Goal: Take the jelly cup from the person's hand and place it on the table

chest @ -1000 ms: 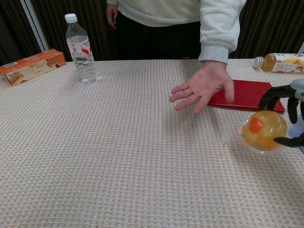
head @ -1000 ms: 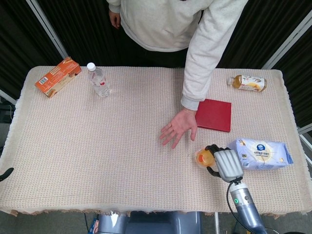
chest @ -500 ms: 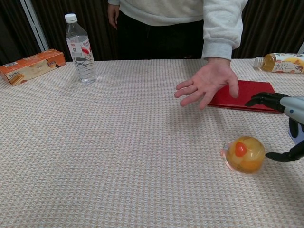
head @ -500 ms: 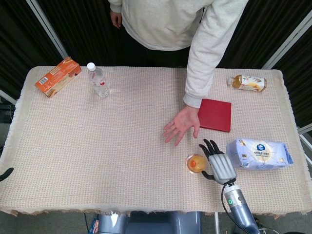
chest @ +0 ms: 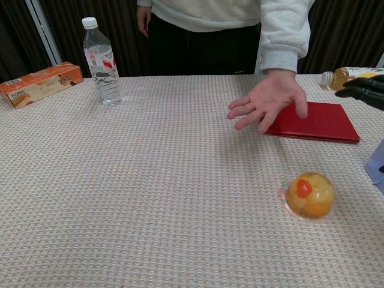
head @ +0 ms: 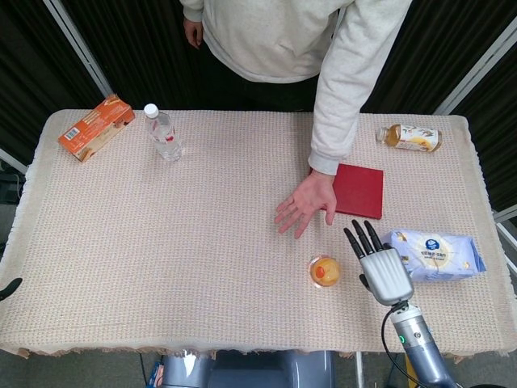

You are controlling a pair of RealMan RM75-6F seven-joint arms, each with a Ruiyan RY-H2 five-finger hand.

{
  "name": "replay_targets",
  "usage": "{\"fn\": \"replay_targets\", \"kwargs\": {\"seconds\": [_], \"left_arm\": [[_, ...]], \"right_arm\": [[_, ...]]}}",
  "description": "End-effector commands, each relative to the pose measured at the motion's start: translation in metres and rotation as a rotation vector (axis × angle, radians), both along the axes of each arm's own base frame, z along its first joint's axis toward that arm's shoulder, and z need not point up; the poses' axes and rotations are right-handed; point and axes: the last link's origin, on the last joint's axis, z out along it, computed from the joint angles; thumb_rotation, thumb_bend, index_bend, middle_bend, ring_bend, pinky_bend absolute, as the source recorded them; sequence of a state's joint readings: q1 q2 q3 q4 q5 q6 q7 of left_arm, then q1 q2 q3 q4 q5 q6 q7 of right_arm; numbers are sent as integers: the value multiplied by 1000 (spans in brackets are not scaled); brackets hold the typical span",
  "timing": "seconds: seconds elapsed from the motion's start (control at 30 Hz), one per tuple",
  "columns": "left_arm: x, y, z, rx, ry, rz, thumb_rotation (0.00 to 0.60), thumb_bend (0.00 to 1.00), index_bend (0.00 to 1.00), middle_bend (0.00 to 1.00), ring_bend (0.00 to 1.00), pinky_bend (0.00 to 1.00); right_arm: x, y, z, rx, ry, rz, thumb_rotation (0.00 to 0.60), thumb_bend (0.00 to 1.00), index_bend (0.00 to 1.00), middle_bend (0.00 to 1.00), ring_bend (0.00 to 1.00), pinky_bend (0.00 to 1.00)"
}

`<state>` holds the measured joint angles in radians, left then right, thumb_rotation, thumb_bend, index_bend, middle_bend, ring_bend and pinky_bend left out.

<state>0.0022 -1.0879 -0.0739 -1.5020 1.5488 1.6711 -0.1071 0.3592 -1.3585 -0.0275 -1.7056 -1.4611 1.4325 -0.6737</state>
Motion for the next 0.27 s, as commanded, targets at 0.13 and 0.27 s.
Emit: {"fn": "replay_targets", "kwargs": {"seconds": [0.13,0.27], "left_arm": [[1,-1,0,-2,1,-4,600,0,35,0,0,0],[1,-1,-1,-5,4,-6,600,0,35,0,0,0]], "right_arm": [[6,-1,28,-77,-46,15,600,104,44,0,0,628],[7,-2,41,-94,-76,2,600,104,43,0,0,628]]}}
